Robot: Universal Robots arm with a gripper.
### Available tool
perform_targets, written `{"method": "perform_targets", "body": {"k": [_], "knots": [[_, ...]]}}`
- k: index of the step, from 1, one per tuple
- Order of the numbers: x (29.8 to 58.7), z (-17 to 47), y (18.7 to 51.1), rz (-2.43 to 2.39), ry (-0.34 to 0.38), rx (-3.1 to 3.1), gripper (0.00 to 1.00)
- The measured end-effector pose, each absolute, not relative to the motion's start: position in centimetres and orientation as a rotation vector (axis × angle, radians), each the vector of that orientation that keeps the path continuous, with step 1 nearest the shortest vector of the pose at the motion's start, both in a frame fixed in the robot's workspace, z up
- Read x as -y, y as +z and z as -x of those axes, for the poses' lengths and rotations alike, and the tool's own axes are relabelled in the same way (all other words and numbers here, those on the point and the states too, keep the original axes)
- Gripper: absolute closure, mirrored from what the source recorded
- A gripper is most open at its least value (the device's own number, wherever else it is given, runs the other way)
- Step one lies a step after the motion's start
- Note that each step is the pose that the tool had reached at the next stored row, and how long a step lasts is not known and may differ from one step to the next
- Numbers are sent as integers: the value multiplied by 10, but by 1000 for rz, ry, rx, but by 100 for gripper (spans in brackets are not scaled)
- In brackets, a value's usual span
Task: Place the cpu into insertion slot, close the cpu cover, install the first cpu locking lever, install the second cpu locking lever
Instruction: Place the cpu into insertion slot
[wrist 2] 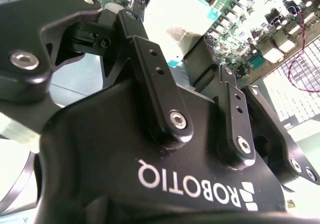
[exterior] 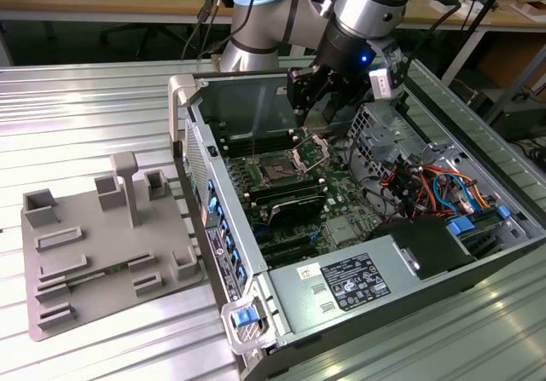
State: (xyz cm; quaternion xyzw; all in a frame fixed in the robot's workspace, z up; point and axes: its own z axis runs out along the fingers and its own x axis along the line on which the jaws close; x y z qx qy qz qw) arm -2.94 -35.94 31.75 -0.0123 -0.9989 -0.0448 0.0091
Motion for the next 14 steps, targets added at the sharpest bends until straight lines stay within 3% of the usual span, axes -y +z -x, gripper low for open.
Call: {"method": "perform_targets", "body": {"k": [14], "knots": [[359,29,315,38,-140,3120,45]]}}
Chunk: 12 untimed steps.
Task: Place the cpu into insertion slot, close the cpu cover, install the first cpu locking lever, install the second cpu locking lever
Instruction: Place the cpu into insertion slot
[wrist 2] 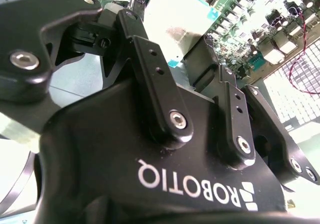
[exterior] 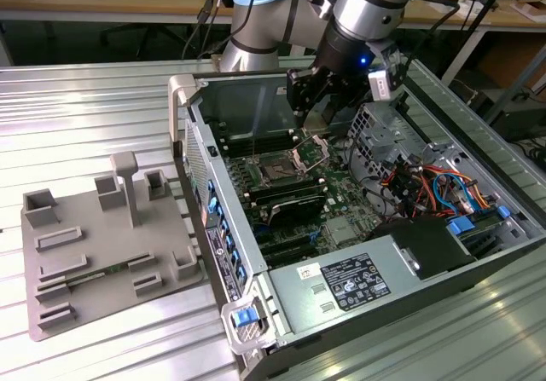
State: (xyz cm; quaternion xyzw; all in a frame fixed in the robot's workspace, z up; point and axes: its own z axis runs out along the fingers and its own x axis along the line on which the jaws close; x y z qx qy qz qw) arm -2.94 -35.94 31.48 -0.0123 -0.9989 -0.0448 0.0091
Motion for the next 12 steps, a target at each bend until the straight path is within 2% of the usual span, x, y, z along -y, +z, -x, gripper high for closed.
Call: {"method": "perform_targets", "body": {"k": [12], "knots": [[359,29,313,38,-140,3120,45]]}}
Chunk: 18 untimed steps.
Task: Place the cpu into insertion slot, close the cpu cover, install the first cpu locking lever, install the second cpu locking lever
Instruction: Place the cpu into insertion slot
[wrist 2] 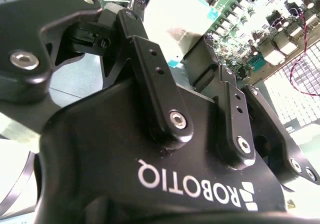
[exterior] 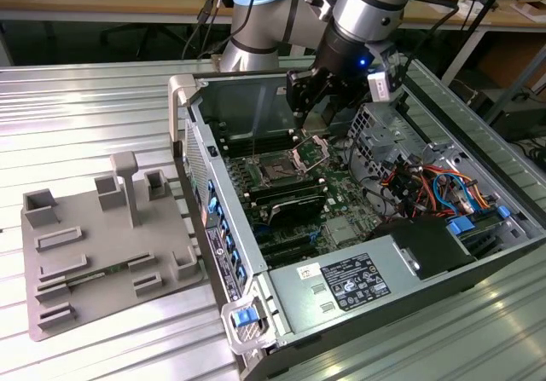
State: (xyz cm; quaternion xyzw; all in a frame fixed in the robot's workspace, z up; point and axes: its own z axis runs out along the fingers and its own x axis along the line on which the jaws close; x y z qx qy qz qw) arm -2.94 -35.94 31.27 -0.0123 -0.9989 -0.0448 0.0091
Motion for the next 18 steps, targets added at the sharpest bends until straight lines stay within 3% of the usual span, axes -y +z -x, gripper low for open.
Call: {"method": "perform_targets", "body": {"k": [18], "knots": [[359,29,309,38,-140,3120,45]]}}
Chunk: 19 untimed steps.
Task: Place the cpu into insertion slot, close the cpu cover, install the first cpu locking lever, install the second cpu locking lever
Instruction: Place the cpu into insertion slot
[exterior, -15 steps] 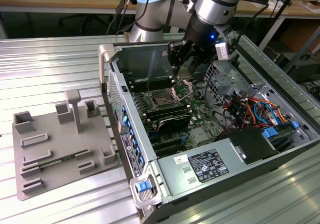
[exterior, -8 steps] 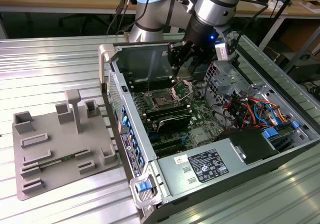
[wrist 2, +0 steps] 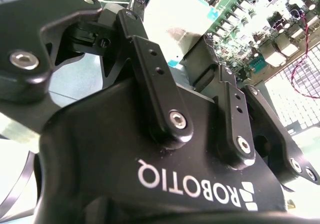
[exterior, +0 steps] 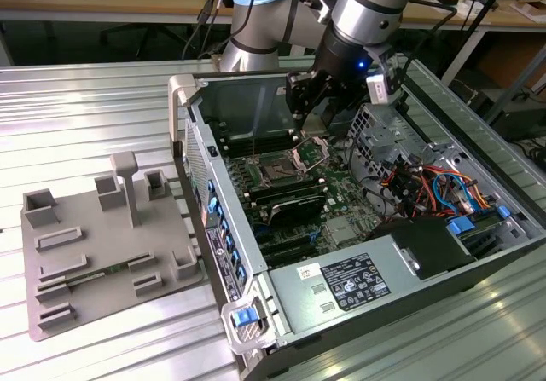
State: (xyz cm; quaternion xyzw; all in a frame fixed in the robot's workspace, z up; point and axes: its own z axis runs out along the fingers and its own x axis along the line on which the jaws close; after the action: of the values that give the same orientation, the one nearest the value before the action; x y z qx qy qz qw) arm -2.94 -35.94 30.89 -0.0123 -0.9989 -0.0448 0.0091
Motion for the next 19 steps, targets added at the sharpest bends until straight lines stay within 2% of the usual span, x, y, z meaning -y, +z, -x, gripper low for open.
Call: {"method": "perform_targets", "body": {"k": [19], "knots": [[359,29,305,38,-140,3120,45]]}}
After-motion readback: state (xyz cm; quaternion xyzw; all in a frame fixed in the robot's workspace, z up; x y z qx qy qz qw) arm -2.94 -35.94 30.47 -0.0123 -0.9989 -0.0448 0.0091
